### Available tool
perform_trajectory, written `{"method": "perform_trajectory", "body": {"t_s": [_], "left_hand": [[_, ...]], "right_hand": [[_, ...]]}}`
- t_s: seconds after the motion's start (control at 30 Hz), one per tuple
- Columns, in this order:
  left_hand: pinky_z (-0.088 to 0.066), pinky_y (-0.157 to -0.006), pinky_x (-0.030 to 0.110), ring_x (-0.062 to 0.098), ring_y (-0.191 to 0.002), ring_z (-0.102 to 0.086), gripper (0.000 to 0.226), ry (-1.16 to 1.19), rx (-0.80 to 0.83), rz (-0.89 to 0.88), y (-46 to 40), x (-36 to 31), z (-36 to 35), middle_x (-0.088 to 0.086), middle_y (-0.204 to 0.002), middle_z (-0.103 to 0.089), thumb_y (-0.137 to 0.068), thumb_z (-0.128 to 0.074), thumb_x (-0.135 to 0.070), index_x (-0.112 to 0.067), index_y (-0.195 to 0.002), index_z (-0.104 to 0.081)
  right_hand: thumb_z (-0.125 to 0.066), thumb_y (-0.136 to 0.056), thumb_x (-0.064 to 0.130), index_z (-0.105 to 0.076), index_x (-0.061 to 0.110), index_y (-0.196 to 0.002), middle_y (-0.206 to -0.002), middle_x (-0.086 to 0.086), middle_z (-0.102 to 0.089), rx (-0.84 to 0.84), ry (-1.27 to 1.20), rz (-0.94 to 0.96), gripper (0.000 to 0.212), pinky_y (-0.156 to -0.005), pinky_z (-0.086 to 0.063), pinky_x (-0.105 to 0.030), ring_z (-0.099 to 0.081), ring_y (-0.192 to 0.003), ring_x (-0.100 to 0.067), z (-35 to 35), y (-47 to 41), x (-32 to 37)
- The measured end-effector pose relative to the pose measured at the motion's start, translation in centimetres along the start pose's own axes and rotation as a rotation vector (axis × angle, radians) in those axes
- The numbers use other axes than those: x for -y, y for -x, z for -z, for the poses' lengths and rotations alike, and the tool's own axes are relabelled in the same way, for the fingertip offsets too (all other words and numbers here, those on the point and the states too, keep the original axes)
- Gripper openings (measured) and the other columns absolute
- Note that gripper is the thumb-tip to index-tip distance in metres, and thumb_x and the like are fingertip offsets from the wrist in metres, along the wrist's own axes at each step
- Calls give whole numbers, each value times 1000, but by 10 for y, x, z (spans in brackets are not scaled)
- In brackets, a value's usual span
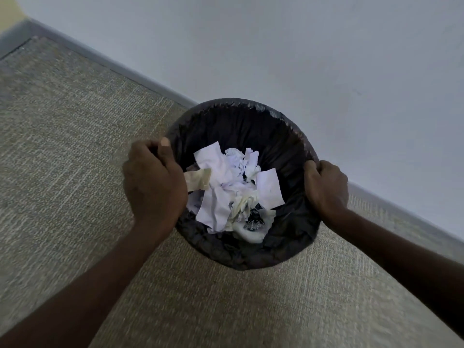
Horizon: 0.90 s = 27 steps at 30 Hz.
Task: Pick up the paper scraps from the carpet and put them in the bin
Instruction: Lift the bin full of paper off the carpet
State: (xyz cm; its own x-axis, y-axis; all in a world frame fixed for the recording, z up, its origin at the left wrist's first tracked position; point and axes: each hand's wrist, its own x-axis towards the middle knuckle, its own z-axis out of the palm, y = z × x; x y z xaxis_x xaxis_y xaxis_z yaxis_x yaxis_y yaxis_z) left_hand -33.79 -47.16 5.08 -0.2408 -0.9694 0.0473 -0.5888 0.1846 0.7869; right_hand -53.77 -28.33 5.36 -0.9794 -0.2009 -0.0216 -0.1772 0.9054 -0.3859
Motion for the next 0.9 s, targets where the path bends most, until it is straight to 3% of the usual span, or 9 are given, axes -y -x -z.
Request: {"method": "perform_trajectory", "body": {"t_s": [0.07,0.27,0.33,0.5,0.6,0.67,0.77,0.9], "left_hand": [[-28,-70,29,22,-85,-52,34,4,17,35,1,-4,2,8,-99,-61,-104,-38,-37,-8,-113,-52],[-27,-69,33,32,-94,-60,35,-102,12,83,3,-15,7,13,-106,-65,-104,-36,-37,-8,-113,-53],[-28,-69,33,33,-96,-60,37,-114,29,88,2,-17,8,14,-107,-65,-104,-35,-37,-6,-114,-53],[-30,-71,33,34,-98,-60,42,-102,117,124,2,-21,13,15,-109,-64,-105,-32,-40,-5,-113,-53],[-34,-77,36,37,-107,-59,58,-66,232,328,7,-32,27,20,-118,-63,-103,-29,-51,-1,-118,-56],[-36,-82,35,38,-114,-57,63,12,297,504,9,-37,44,23,-124,-60,-103,-28,-51,2,-122,-57],[-46,-95,40,37,-114,-59,55,180,368,716,-1,-34,78,22,-126,-61,-104,-34,-41,4,-123,-59],[-52,-94,50,33,-101,-65,29,304,435,741,-17,-25,138,13,-108,-69,-100,-45,-24,-9,-111,-68]], "right_hand": [[-41,-87,36,-53,8,-68,-67,-5,-56,2,8,-16,35,-58,-34,-30,-52,-63,-24,1,2,3],[-41,-90,37,-56,8,-76,-65,2,-50,33,45,-58,35,-63,-35,-31,-51,-66,-24,8,7,13],[-40,-91,33,-55,5,-80,-69,-3,-53,60,12,-47,34,-62,-34,-31,-52,-68,-26,10,8,15],[-39,-95,26,-44,4,-98,-91,-13,-55,292,-31,11,22,-68,-40,-36,-53,-80,-29,22,6,15],[-40,-93,24,-45,3,-109,-105,-13,-56,441,-52,-42,27,-78,-44,-40,-54,-93,-30,37,6,16],[-41,-92,22,-46,4,-109,-104,-11,-56,460,-83,-50,25,-73,-43,-36,-54,-92,-28,44,15,20],[-41,-95,19,-44,1,-103,-87,-6,-53,440,-121,-19,20,-57,-38,-31,-51,-75,-22,57,43,35],[-41,-97,20,-45,5,-101,-86,-4,-54,457,-202,-39,16,-59,-41,-33,-52,-75,-20,74,87,56]]}}
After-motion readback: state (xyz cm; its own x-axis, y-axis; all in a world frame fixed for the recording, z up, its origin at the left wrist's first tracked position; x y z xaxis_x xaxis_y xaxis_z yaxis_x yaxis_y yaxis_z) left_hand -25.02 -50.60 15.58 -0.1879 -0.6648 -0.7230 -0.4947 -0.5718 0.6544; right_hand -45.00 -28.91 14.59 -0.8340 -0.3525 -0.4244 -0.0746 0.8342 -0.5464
